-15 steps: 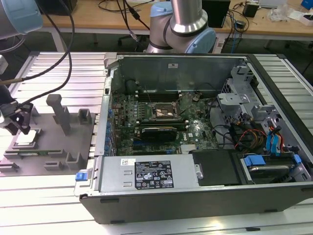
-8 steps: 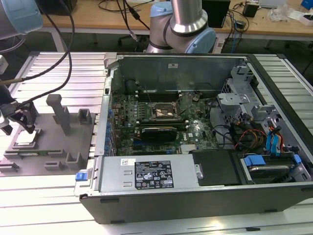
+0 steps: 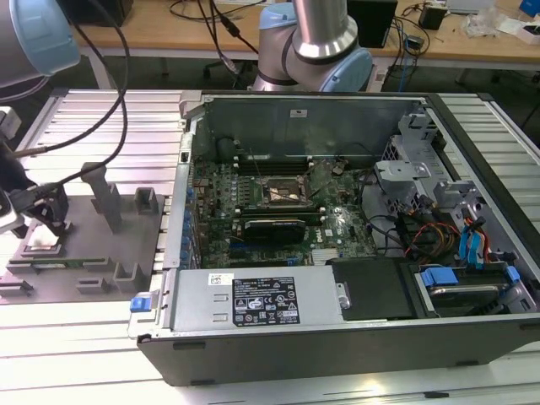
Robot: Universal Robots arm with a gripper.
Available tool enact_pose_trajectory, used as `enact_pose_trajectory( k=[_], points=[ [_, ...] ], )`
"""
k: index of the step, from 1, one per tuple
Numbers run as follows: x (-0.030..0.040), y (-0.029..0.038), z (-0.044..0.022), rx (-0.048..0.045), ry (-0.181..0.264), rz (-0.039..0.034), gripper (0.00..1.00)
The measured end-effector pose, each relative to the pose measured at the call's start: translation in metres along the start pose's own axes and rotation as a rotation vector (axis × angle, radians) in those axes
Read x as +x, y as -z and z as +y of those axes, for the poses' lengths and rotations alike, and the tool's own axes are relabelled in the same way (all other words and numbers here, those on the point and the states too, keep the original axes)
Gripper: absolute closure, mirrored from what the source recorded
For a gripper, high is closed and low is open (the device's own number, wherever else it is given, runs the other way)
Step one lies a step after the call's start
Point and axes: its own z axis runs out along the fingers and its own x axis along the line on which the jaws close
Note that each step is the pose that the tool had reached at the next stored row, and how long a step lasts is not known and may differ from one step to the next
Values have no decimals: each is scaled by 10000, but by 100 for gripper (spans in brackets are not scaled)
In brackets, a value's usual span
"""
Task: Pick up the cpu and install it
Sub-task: 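Pick up the cpu and move it towards the insertion slot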
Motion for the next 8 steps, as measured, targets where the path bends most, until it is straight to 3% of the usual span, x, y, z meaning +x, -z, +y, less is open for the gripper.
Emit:
enact_pose_trajectory(
  k=[4, 8],
  points=[
    [9, -80, 7, -38, 0, -2, 40],
    [13, -112, 9, -37, 0, 1, 40]
  ],
)
